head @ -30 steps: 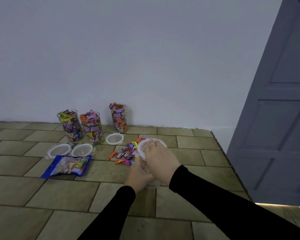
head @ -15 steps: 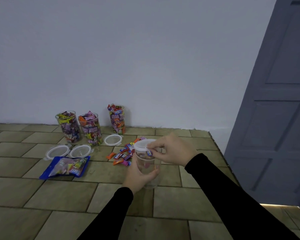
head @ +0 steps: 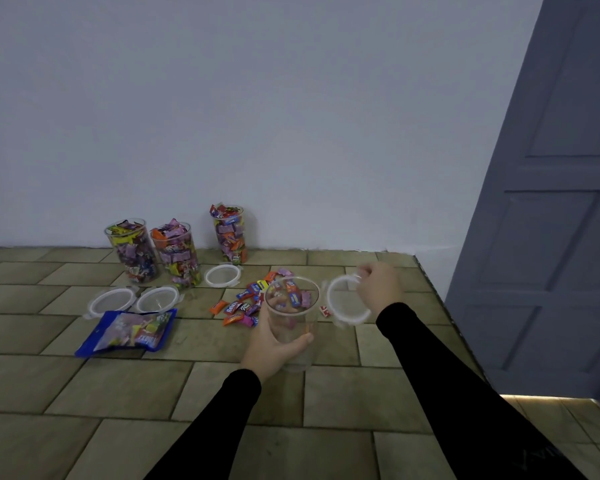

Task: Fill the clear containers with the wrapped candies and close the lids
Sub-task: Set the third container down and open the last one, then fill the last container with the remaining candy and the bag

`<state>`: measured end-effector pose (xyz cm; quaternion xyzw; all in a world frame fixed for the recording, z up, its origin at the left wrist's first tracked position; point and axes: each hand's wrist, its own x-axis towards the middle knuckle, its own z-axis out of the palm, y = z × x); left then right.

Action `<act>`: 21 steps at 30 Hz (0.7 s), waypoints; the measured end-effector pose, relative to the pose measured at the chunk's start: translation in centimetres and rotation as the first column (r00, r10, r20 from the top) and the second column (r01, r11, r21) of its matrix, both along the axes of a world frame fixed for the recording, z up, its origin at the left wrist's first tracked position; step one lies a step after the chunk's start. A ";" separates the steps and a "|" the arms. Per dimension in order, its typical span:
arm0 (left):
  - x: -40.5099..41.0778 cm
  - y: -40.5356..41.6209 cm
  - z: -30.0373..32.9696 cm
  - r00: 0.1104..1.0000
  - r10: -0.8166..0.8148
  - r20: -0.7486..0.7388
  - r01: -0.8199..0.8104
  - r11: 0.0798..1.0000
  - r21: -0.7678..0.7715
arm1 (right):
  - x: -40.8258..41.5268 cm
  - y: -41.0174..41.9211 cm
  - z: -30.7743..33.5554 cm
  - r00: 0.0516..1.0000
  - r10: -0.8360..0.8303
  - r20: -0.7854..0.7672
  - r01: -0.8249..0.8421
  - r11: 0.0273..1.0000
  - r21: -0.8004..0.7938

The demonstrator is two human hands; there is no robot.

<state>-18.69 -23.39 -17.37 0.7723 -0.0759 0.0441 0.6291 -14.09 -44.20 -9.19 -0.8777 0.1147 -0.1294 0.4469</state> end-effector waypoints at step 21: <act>-2.5 1.9 1.4 0.946 -0.271 -0.178 0.264 0.963 -0.060 | 1.4 -0.2 -6.9 0.888 0.059 -0.456 -0.312 0.805 -0.505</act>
